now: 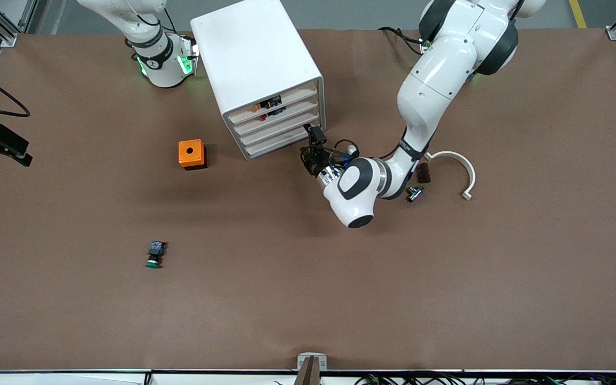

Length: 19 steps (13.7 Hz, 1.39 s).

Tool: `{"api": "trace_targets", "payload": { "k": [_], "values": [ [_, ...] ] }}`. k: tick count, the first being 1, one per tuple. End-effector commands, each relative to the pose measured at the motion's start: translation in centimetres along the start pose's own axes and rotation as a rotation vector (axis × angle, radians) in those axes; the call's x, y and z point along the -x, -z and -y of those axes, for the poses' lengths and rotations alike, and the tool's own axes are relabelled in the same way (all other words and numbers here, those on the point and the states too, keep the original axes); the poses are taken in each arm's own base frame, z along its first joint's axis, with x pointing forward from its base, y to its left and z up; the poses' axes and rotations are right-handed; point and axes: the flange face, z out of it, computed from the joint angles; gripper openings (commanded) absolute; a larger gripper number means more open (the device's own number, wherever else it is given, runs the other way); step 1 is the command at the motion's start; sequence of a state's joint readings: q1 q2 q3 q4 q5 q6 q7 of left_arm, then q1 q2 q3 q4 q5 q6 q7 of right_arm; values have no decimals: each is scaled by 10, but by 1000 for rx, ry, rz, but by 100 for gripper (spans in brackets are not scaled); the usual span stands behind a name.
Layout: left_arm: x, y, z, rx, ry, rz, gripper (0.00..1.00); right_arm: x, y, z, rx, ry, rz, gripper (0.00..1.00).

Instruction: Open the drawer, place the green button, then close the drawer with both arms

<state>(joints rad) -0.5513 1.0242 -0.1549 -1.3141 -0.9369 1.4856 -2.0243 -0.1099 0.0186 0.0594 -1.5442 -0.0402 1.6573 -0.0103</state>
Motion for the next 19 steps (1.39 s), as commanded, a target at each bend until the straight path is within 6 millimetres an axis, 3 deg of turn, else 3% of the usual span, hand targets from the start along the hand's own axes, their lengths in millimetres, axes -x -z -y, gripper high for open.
{"api": "trace_targets", "payload": {
  "k": [1, 3, 6, 9, 12, 15, 17, 19],
  "values": [
    [5, -24, -1, -61, 24, -22, 98, 6, 5, -1, 4, -12, -8, 100],
    [5, -42, 0, -96, 36, -56, 96, 5, 3, -4, 4, -16, -5, 100],
    [5, -56, 0, -113, 66, -79, 84, 5, 3, -3, 3, -18, -6, 100],
    [5, -64, -1, -123, 59, -89, 54, -4, -11, 6, -5, -11, 7, 100],
    [4, -65, -4, -131, 62, -78, 36, -18, -46, 11, -34, -7, 51, 100],
    [3, -55, -5, -135, 68, -41, 11, -34, -79, 9, -115, -36, 69, 100],
    [4, -38, -9, -155, 76, 55, 9, -46, -108, 10, -119, -41, 80, 100],
    [1, -38, -12, -158, 86, 59, 8, -56, -134, 13, -121, -40, 90, 100]
  ]
}}
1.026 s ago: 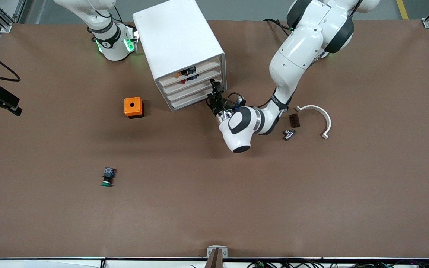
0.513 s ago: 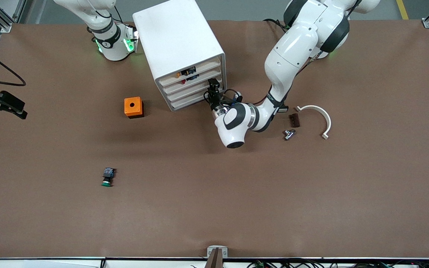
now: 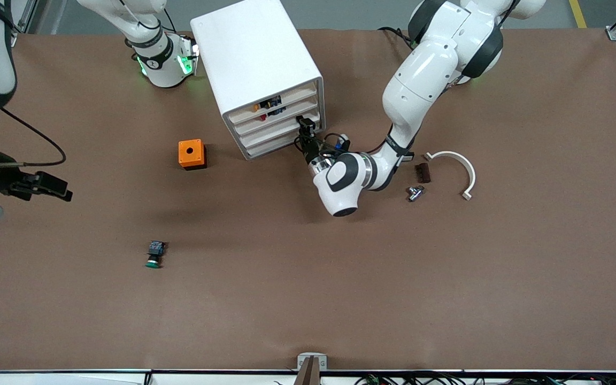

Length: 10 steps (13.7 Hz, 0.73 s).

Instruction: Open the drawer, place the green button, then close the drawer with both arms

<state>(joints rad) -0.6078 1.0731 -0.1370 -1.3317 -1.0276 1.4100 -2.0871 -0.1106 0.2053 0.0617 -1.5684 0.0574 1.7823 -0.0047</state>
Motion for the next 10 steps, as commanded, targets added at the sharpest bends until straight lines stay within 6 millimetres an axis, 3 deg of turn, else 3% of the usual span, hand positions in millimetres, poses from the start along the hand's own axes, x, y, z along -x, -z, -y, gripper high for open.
{"api": "trace_targets", "payload": {
  "k": [1, 3, 5, 10],
  "values": [
    [8, 13, 4, -16, -24, 67, 8, -15, -27, 3, -15, -14, 7, 100],
    [5, 20, 3, -11, -21, 76, 8, -26, -55, 5, -18, -11, 15, 100],
    [2, 30, 3, -8, -18, 93, 8, -37, -96, 22, -22, 10, 30, 100],
    [-10, 71, 2, 24, -17, 173, 11, -49, -164, 21, -48, -52, 96, 100]
  ]
}}
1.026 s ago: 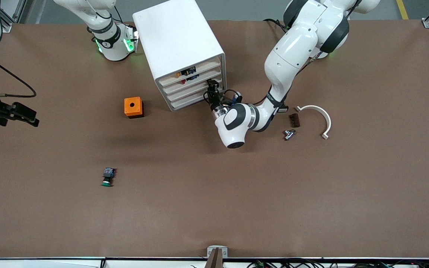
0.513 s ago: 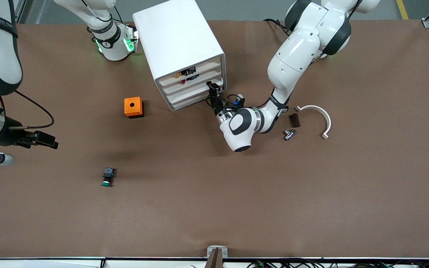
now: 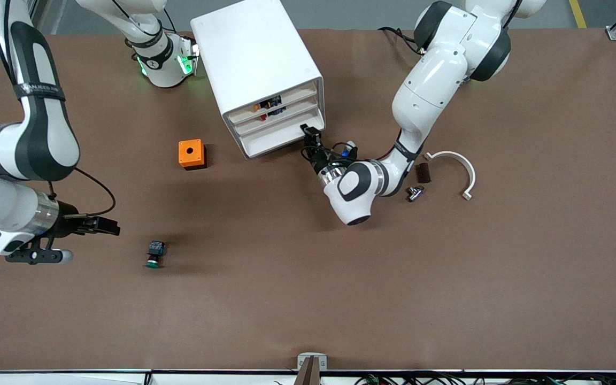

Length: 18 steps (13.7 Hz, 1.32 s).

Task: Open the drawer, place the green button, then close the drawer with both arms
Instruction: 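Pull the drawer open with the left gripper while the right gripper grasps the button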

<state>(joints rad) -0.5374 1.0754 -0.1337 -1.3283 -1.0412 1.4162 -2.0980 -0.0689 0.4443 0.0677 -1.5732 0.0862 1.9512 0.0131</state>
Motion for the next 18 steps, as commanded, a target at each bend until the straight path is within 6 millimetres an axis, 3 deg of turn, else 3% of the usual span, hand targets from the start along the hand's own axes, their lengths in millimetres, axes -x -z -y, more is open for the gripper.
{"api": "trace_targets", "payload": {
  "k": [1, 6, 10, 11, 12, 13, 14, 15, 16, 18],
  "values": [
    [4, 36, 3, 19, -32, 110, 12, -9, -30, 3, -13, -73, 21, 100],
    [-11, 90, 3, 65, -32, 211, 15, -20, -100, 15, -9, -59, 48, 100],
    [-15, 102, 4, 73, -38, 227, 19, -26, -145, 26, -9, -46, 43, 100],
    [-15, 102, 4, 74, -46, 227, 28, -26, -156, 25, -9, -47, 46, 100],
    [-16, 102, 3, 75, -50, 225, 45, -27, -168, 23, -7, -50, 50, 100],
    [-16, 102, 4, 82, -84, 220, 71, -28, -175, 21, -8, -53, 39, 100],
    [-15, 103, 7, 93, -163, 216, 89, -28, -183, 20, -9, -57, 42, 99],
    [-14, 104, 8, 104, -241, 213, 99, -28, -190, 18, -8, -76, 48, 98],
    [-13, 105, 10, 110, -296, 213, 99, -28, -193, 18, -8, -95, 52, 95],
    [-9, 110, 18, 126, -385, 211, 99, -27, -194, 19, -6, -107, 54, 71]
  ]
}}
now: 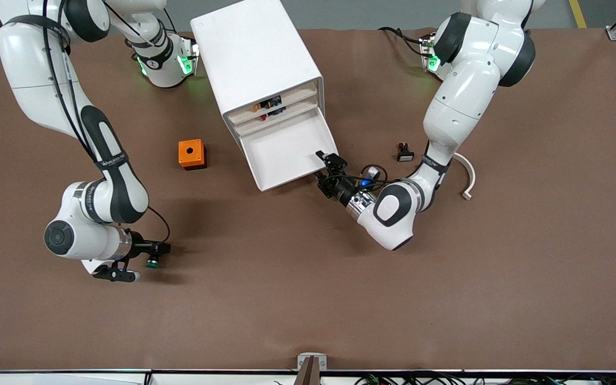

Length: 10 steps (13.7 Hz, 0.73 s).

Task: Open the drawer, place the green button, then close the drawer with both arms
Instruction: 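Pull the drawer open with the left gripper while the right gripper grasps the button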

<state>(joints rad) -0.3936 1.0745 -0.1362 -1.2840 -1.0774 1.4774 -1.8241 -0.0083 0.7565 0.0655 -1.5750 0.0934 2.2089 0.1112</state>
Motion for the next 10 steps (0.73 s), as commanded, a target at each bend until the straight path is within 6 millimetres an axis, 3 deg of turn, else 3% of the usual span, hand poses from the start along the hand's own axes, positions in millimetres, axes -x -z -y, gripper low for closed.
{"api": "trace_targets", "payload": {
  "k": [1, 3, 4, 6, 8, 10],
  "values": [
    [14, 8, 12, 15, -157, 17, 99, -3, -1, 1, -8, -42, -2, 54],
    [18, 24, 17, 37, -310, 22, 99, -2, -1, 5, -2, -110, 3, 25],
    [22, 31, 21, 52, -393, -6, 99, 0, -2, 10, 5, -131, 7, 17],
    [31, 44, 37, 81, -565, -87, 99, 0, 1, 14, 4, -136, 6, 5],
    [44, 58, 60, 107, -735, -220, 99, 0, 6, 17, -3, -210, 2, 4],
    [54, 70, 79, 122, -872, -335, 99, 8, 21, 38, 4, -293, 20, 3]
  ]
}}
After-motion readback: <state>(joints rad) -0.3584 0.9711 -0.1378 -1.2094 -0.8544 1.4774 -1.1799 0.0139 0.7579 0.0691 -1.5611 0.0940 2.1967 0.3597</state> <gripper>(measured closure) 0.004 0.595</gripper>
